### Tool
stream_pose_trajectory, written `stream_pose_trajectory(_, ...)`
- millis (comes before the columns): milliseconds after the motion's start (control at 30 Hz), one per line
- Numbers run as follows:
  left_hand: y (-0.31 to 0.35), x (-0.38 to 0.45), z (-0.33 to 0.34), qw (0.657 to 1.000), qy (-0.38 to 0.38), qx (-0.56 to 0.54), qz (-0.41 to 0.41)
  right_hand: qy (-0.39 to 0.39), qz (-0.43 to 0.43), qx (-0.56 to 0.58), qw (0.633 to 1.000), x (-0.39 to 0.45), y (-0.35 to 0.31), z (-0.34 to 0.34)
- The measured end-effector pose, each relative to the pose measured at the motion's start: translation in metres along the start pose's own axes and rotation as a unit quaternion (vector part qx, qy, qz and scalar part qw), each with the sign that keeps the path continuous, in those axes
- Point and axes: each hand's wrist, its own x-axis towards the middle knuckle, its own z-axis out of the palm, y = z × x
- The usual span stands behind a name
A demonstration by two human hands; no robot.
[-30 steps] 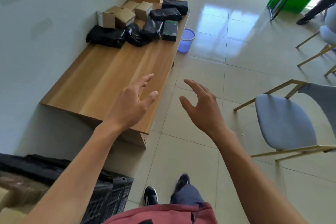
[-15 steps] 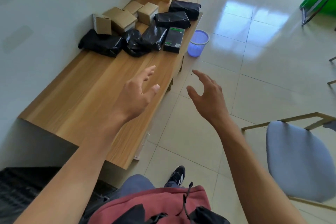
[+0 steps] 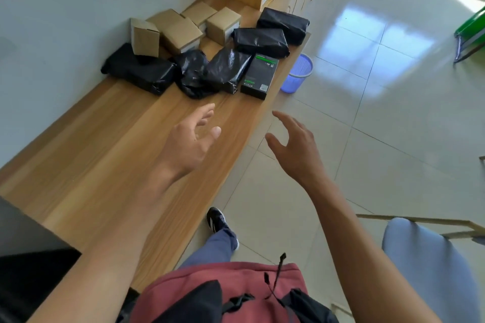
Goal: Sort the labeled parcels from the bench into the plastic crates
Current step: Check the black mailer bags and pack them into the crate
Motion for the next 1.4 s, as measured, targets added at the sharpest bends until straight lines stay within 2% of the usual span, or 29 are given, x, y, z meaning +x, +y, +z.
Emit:
stream_pose_trajectory(167,-0.019,0.068,-0.016,0.998,0.045,-0.038,-0.036,-0.019,0.009,-0.024,0.999,0.065,-0.003,0.002)
stream_pose_trajectory(367,-0.026,0.133,-0.016,0.997,0.020,-0.052,-0.046,-0.029,0.016,-0.037,0.999,0.138,-0.005,0.009)
stream_pose_trajectory(667,-0.055,0.170,-0.009,0.992,0.048,-0.046,-0.108,-0.127,-0.034,-0.054,0.990,0.223,-0.002,0.048)
stream_pose_trajectory(833,-0.060,0.203,0.008,0.984,0.062,-0.048,-0.159,-0.155,-0.076,-0.062,0.983,0.280,0.018,0.059)
stream_pose_trajectory(933,-0.060,0.227,0.025,0.978,0.063,-0.038,-0.195,-0.198,-0.103,-0.080,0.971,0.317,0.040,0.065)
stream_pose_trajectory(1167,-0.066,0.280,0.068,0.945,0.056,-0.029,-0.320,-0.286,-0.125,-0.090,0.946,0.405,0.073,0.089)
stream_pose_trajectory(1400,-0.069,0.317,0.100,0.892,0.112,-0.084,-0.430,-0.313,-0.233,-0.168,0.906,0.449,0.096,0.123)
